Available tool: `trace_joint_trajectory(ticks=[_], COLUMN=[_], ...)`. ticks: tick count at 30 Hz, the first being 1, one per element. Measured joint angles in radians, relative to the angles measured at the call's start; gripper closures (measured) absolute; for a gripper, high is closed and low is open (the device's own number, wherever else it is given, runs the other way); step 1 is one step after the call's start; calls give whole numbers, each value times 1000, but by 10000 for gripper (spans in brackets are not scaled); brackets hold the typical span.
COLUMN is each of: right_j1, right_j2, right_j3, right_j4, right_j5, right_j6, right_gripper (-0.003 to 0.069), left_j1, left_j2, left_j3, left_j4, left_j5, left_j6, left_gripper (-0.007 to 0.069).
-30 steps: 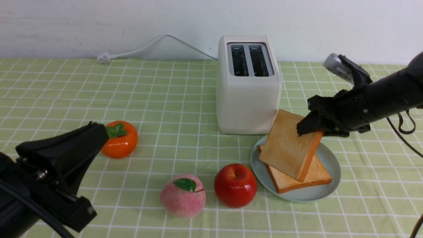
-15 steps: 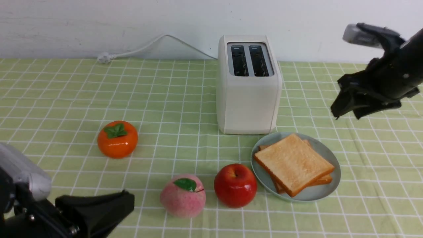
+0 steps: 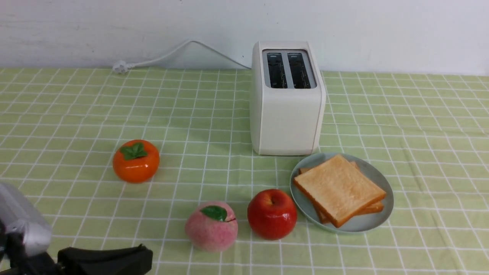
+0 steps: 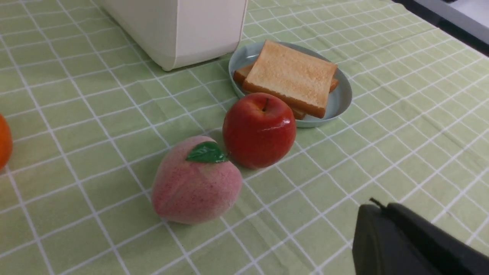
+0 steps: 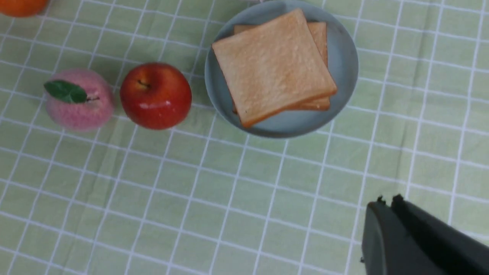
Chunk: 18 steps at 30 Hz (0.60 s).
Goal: Take toasted bread from bread machine on green coffee tablecloth place on plate.
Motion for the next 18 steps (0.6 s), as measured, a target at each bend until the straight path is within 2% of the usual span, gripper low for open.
trace_joint_trajectory(ticks=[9,18], right_j1=[0,0], right_j2=[-505,-652], right_j3=[333,473], right_j4=[-84,-125], right_j5=[9,-175], right_j6=[113,171], right_gripper=[639,638], left_j1=[0,0], left_j2=[-314,-401], left_j3=[0,0], left_j4=[-1,15], left_j5=[156,241], left_j6=[2,2], left_gripper=[631,627])
